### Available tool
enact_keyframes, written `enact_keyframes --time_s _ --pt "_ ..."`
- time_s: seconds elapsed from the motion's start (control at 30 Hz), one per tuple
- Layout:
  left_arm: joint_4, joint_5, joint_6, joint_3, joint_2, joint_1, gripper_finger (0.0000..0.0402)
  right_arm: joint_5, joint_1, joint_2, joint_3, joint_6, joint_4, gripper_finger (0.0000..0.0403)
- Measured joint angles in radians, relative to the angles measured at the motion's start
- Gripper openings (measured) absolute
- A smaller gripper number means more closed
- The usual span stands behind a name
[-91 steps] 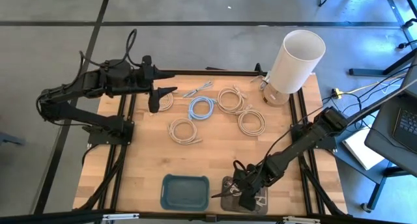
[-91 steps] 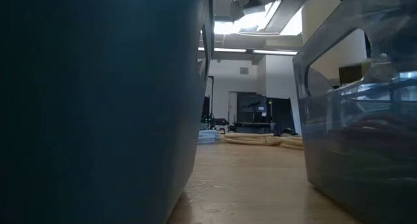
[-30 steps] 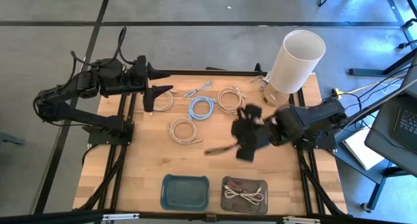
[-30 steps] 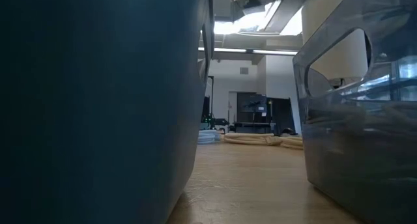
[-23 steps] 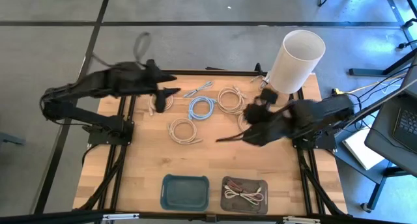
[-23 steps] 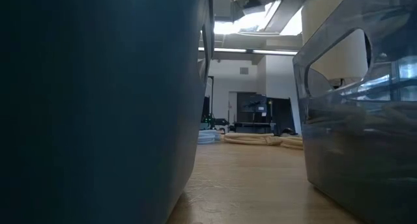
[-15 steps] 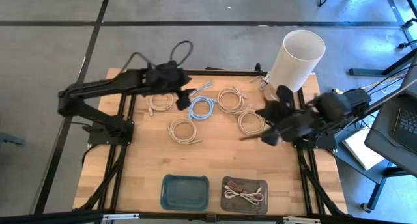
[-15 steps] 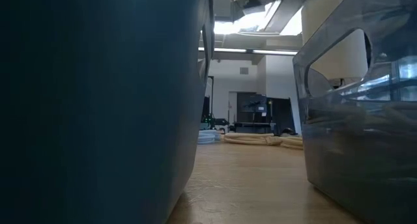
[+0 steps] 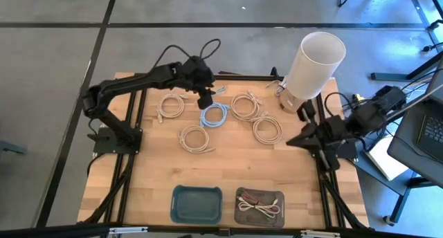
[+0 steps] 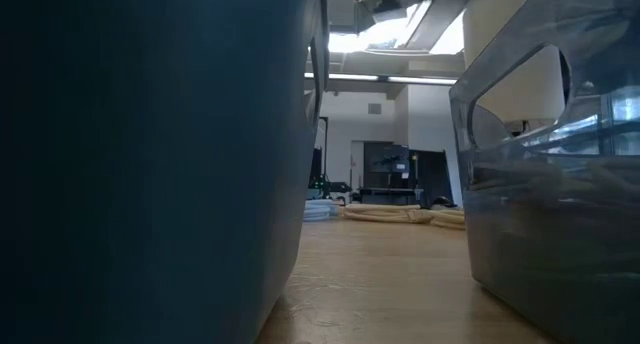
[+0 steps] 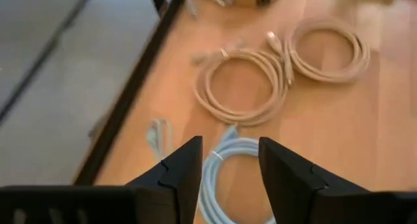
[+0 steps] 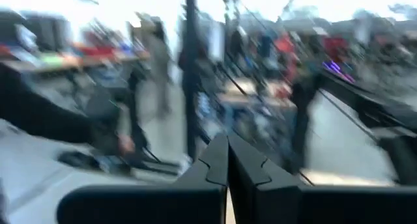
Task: Pick & Place USB Port
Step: Put the blue charger cable into the black bin
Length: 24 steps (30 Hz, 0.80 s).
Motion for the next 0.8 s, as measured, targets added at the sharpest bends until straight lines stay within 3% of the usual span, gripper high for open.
enact_keyframes --time_s 0.2,0.43,0.6,0.8 --pt "0.018 0.092 0.030 -0.078 0.073 0.059 0.0135 0.006 -0.021 -0.088 -0.216 0.034 0.281 0.0001" --pt "0.243 0.107 -0.058 -0.297 0.079 0.140 0.0135 0.055 -0.031 -0.082 -0.193 -0.007 0.284 0.0000" --pt "0.346 0.136 -0.070 -0.318 0.094 0.165 0.0136 0.056 -0.079 -0.078 -0.191 -0.015 0.276 0.0002" --pt "0.392 0.134 -0.058 -0.318 0.163 0.165 0.0135 0.056 -0.121 -0.067 -0.189 0.029 0.262 0.0033"
